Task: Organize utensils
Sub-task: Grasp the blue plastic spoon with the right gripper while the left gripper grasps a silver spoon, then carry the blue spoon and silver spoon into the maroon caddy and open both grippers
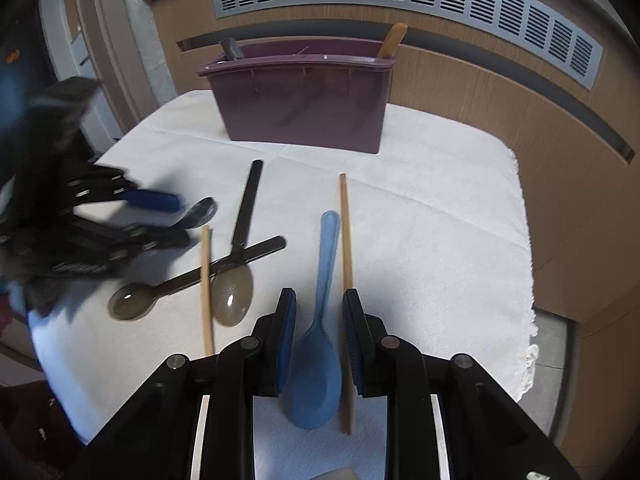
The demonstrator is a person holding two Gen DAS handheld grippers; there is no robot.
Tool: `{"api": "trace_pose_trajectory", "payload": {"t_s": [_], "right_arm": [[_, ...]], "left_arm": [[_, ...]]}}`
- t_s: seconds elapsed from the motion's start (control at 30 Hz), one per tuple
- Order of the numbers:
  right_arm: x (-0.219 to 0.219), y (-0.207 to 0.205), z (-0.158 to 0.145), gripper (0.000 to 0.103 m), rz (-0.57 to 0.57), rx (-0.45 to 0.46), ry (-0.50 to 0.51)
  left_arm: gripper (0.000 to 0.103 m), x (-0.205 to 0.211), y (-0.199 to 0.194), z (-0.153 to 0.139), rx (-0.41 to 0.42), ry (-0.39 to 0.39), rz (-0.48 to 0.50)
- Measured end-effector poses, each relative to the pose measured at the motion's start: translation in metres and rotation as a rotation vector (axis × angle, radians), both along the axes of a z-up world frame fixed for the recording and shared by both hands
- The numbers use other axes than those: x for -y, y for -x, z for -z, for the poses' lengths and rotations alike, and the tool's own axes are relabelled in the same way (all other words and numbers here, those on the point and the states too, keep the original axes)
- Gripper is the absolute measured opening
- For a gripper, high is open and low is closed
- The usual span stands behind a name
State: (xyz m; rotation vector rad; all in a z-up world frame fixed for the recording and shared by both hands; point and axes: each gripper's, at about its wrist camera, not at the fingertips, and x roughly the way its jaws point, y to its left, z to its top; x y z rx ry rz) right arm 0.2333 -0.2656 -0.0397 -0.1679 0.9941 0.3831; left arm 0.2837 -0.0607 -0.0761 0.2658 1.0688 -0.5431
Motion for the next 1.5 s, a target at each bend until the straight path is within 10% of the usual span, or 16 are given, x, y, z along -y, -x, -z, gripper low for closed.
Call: {"api": "trace_pose_trajectory", "payload": {"t_s": [0.33,0.5,0.87,1.5], "right_arm": [[0.002,0.003,0.005,0.023,-0.030,-0.034,-0.039],[-0.003,-0.009,0.009,0.023,-0.001,-0.039,-0.046],[-0.012,-0.043,0.029,0.010,0.064,-0.071,0.032],[0.017,-0.005,-0.069,0.010,0.088,0.207,-0.205]], "left_arm": [[0.029,0.008,0.002,-0.003,0.016,0.002,-0.076],[0.029,-0.016,0.037,-0.032,0.194,0.128,-0.235],[0.029,-0.055,0.070,-0.061,0.264,0.321,-0.399],[0.029,-0.048,0.094,-0.137,0.412,0.360,-0.380]]}}
